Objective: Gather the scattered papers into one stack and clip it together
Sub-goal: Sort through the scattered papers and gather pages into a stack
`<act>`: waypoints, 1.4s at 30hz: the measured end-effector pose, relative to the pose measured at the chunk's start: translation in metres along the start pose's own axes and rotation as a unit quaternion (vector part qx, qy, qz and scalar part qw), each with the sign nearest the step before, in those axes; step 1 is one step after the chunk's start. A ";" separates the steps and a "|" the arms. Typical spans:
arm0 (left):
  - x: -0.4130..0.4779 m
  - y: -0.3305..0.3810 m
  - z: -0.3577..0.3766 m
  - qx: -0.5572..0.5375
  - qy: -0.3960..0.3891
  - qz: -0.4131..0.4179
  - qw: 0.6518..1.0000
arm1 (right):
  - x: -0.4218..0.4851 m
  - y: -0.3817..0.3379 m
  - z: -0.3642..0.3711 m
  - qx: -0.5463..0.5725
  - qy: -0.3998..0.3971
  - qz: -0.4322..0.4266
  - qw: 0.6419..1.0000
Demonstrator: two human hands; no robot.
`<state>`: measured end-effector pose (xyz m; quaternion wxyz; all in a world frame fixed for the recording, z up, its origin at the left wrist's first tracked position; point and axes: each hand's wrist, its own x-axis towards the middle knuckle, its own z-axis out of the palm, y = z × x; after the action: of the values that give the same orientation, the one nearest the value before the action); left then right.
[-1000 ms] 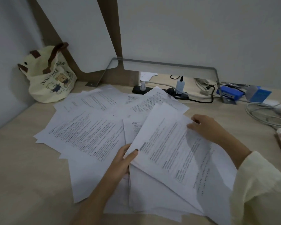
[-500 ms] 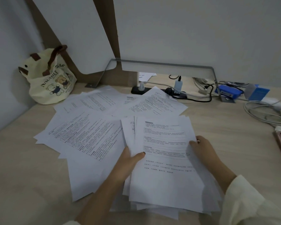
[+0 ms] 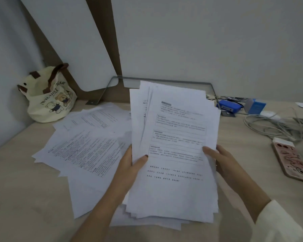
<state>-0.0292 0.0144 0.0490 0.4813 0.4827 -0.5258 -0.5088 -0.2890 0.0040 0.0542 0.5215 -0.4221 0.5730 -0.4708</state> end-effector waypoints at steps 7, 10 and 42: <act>0.005 0.045 -0.015 -0.025 0.042 0.086 0.995 | -0.032 -0.063 0.019 0.095 -0.051 -0.129 0.986; 0.004 0.052 -0.021 -0.034 0.050 0.116 0.991 | -0.041 -0.072 0.031 0.095 -0.056 -0.167 0.980; -0.021 0.009 0.023 -0.002 0.026 0.056 0.998 | -0.051 0.001 0.021 0.026 0.123 -0.086 0.988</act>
<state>-0.0507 0.0370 0.0577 0.5234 0.4646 -0.5380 -0.4699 -0.2633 0.0522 0.0628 0.4151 -0.3950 0.5820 -0.5770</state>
